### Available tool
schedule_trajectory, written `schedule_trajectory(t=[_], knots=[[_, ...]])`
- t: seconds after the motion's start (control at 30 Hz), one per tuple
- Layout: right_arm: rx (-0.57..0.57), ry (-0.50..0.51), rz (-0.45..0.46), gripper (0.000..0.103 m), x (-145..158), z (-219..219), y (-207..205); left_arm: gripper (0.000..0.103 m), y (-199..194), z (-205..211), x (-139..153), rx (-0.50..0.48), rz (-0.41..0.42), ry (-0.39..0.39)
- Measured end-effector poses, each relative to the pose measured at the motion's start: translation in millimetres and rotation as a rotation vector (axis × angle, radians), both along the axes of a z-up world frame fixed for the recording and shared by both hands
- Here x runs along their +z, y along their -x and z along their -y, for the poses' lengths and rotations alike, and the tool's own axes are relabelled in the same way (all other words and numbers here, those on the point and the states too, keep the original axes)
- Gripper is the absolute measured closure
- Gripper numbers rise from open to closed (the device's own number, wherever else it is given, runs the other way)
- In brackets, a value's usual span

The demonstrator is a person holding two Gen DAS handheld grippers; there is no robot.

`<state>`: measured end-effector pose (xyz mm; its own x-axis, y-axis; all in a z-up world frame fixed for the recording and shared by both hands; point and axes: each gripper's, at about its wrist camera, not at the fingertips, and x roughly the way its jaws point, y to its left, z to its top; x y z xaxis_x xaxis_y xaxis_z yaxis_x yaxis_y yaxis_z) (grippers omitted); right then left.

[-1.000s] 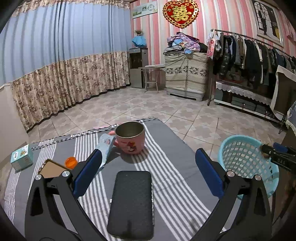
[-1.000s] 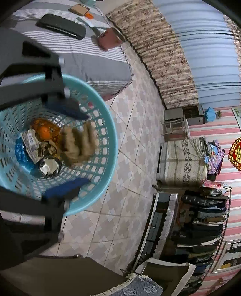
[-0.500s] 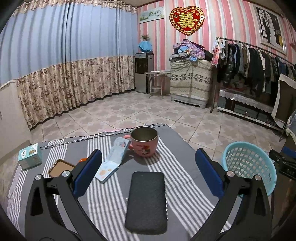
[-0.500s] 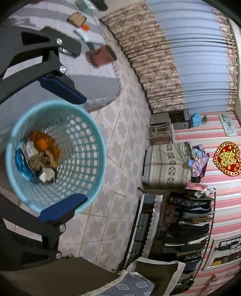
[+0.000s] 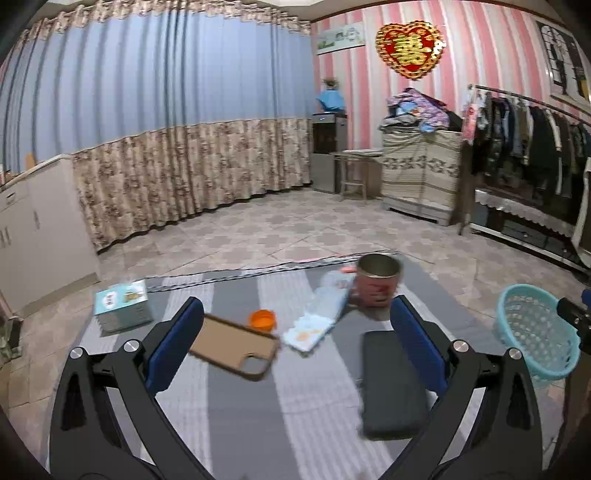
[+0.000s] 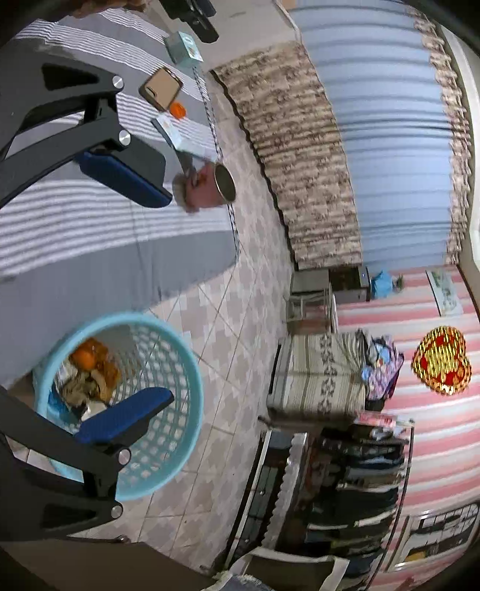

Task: Collect trash
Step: 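Move both tools back over the bed toward the remaining items, then grasp the orange bottle cap with the left tool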

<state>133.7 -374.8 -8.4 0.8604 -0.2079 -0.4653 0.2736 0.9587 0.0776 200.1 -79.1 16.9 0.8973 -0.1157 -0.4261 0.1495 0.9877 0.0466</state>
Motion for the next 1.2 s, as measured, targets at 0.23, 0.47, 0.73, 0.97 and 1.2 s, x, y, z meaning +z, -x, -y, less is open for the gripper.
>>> schedule_trajectory(t=[0.23,0.47,0.73,0.97,1.2], knots=[[0.078,0.032,-0.029,0.007,-10,-41,-24,0.005,-16,-58,-11,0.107,-0.024,0.003],[0.139,0.037,-0.047,0.007,-21,-67,-41,0.005,-25,-106,-26,0.186,-0.051,-0.002],[0.186,0.044,-0.108,0.007,-47,-87,-68,0.005,-52,-127,-55,0.211,-0.115,-0.012],[0.209,0.041,-0.151,0.007,-58,-98,-100,0.005,-85,-114,-65,0.165,-0.146,-0.011],[0.23,0.055,-0.16,0.007,-58,-111,-125,0.006,-126,-91,-64,0.099,-0.164,-0.014]])
